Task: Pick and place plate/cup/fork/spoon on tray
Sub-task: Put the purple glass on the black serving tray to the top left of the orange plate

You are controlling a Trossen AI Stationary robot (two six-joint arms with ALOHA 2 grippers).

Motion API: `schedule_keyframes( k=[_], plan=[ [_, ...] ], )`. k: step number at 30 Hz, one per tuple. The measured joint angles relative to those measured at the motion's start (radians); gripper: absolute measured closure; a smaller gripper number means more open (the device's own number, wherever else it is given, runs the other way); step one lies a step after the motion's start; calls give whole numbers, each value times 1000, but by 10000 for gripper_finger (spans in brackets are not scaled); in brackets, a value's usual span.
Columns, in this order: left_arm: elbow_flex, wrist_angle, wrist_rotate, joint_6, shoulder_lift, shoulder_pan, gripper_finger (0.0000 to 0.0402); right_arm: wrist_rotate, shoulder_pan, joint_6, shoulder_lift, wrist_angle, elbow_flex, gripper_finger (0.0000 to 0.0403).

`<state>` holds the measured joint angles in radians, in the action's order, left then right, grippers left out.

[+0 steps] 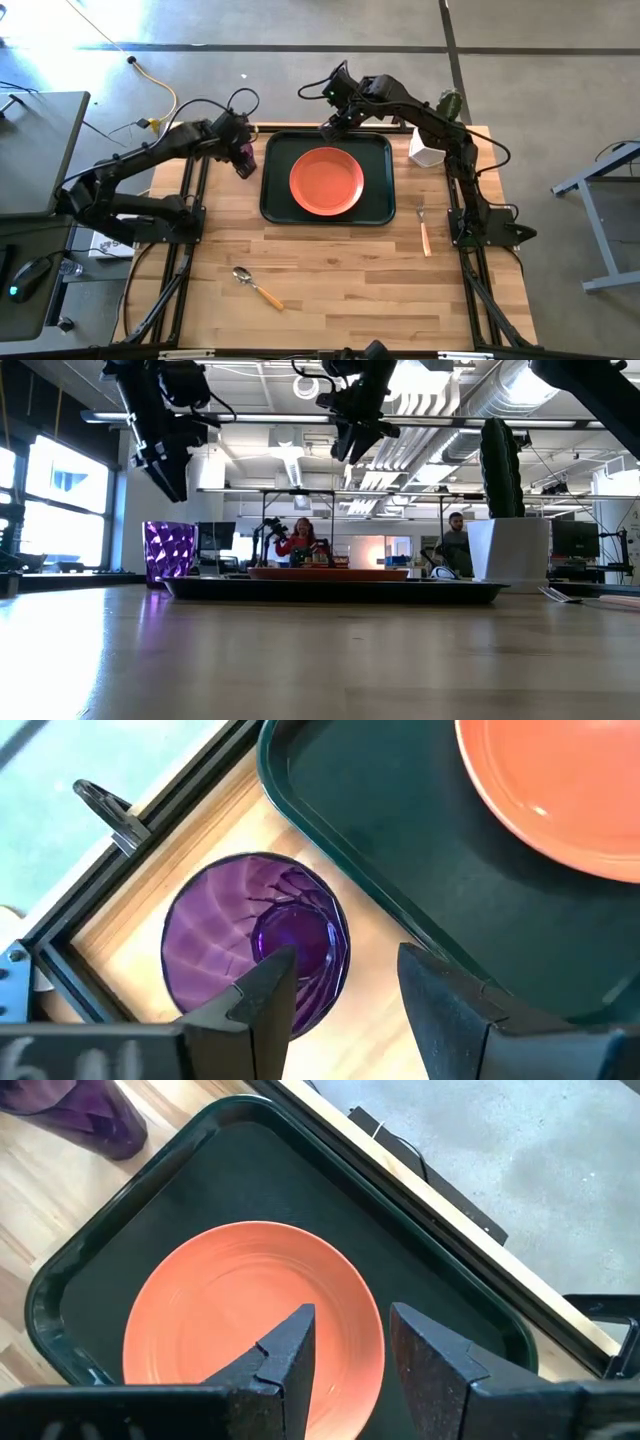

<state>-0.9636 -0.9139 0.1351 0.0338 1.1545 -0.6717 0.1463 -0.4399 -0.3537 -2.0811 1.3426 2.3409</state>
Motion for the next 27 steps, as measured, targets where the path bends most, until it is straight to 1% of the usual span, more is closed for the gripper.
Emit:
schedule_keyframes(
  k=[4,8,27],
  plan=[
    [-57,-93,-32,15,51,-31,236,0,1,21,0,0,0,279],
    [-67,-125,-34,15,96,-52,236,-1,2,22,0,0,0,279],
    [-66,-132,-48,8,249,-54,236,0,2,22,0,0,0,279]
  ],
)
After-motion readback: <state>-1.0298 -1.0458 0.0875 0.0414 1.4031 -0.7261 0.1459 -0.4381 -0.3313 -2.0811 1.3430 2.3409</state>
